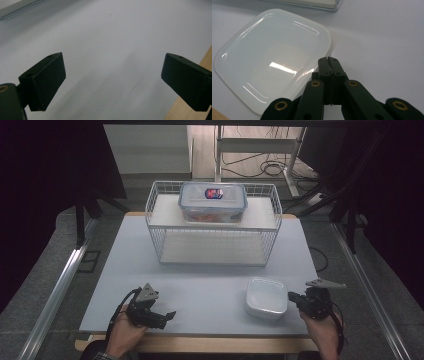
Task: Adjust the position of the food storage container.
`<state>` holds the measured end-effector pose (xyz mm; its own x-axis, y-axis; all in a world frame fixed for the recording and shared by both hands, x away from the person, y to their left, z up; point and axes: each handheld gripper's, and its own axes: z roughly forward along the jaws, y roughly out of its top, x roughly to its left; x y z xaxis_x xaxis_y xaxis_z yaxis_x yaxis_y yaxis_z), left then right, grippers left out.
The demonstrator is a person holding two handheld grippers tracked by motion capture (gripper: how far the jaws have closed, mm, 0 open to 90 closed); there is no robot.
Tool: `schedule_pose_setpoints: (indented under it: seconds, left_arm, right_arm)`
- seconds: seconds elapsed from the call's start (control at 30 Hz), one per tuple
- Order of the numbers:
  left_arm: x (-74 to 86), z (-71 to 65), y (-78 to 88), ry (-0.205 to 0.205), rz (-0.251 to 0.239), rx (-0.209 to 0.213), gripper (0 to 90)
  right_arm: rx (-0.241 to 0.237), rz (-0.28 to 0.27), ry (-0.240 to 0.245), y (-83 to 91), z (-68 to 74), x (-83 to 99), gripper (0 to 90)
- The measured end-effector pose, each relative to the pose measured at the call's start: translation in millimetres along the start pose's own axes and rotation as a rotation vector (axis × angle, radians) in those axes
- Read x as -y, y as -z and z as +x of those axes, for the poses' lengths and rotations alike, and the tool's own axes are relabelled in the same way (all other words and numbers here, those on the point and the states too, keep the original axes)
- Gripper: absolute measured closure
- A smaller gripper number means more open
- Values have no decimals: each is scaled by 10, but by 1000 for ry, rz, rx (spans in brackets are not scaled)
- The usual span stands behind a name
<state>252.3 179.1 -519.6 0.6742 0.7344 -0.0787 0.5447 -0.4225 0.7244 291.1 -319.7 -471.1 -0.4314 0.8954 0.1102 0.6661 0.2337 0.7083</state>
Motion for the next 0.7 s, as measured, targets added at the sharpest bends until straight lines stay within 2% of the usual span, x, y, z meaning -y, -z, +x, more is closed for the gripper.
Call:
schedule_pose_setpoints:
  seconds: [0.17, 0.33, 0.4, 0.53, 0.57, 0.6, 0.7]
  left_arm:
    - [-4, -5, 0, -4, -2, -5, 53]
    - [-7, -6, -2, 8, -7, 0, 53]
    - [-8, -5, 2, 14, -10, 2, 53]
    - [-8, 2, -3, 22, -8, 4, 53]
    - [-8, 2, -3, 22, -8, 4, 53]
    - [-9, 3, -8, 24, -4, 5, 53]
    - [-11, 3, -11, 29, 2, 7, 53]
  right_arm:
    - [-35, 3, 13, -73, 109, -36, 891]
    - [-70, 7, 20, -142, 220, -68, 891]
    - [-97, 17, 34, -208, 332, -108, 891]
    - [-133, 24, 63, -296, 479, -161, 891]
    - [-133, 24, 63, -296, 479, -161, 891]
    - [-150, 27, 81, -342, 553, -187, 891]
    - [-171, 31, 91, -402, 659, -219, 891]
